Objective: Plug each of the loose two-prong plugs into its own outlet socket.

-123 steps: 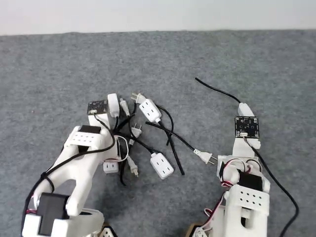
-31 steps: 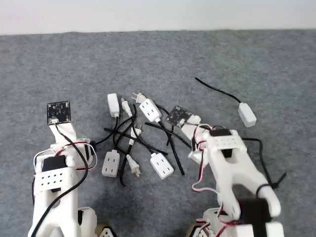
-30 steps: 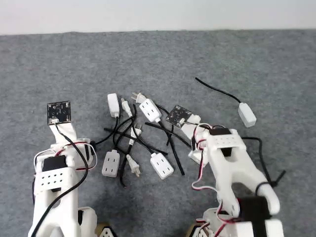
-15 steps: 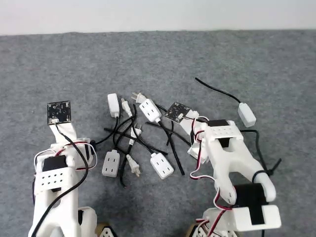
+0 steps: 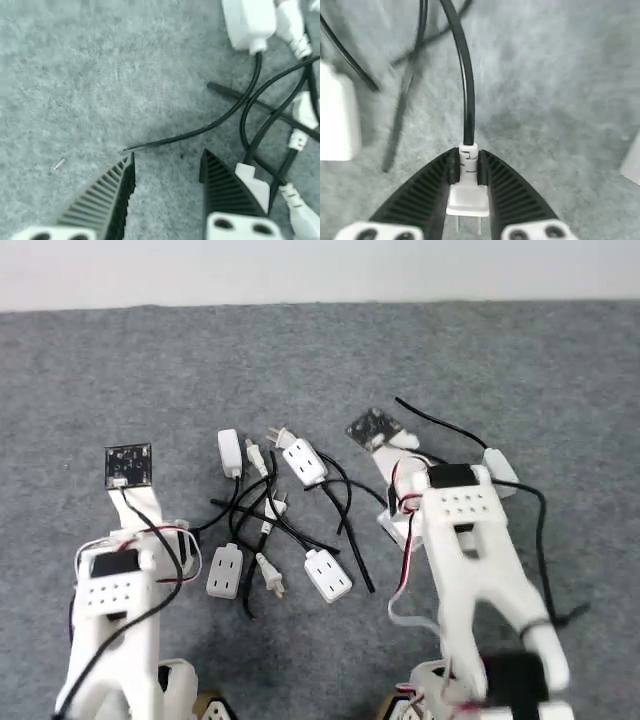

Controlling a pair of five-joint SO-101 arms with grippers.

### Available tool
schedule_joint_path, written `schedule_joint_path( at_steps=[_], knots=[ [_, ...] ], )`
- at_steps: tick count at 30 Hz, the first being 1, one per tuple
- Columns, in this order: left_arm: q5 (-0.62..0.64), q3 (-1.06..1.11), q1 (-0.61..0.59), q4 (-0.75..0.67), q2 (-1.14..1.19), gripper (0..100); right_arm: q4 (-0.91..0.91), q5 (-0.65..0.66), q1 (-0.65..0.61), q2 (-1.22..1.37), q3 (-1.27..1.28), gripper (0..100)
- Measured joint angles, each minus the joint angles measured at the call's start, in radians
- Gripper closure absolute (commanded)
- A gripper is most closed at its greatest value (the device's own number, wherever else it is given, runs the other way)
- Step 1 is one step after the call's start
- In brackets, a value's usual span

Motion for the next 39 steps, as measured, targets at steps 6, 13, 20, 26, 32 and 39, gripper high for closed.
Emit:
schedule_joint_path(
  at_steps=[6, 13, 20, 26, 32, 39],
  knots=[
    [0.0, -0.219, -0.006, 0.057, 0.344, 99, 0.054, -0.163, -0.126, -0.344, -0.006, 99.1],
    [-0.066, -0.391, -0.009, 0.193, 0.559, 99, 0.04, -0.295, -0.318, -0.643, -0.006, 99.1],
    [-0.316, -0.396, 0.08, 0.285, 0.565, 99, -0.077, -0.439, -0.535, -0.672, -0.006, 99.1],
    [-0.471, -0.396, 0.132, 0.325, 0.565, 99, -0.21, -0.508, -0.66, -0.628, 0.112, 99.1],
    [-0.565, -0.384, 0.163, 0.345, 0.555, 99, -0.405, -0.52, -0.661, -0.531, 0.262, 99.1],
    [-0.595, -0.172, 0.198, 0.284, 0.295, 99, -0.436, -0.526, -0.661, -0.44, 0.264, 99.1]
  ],
)
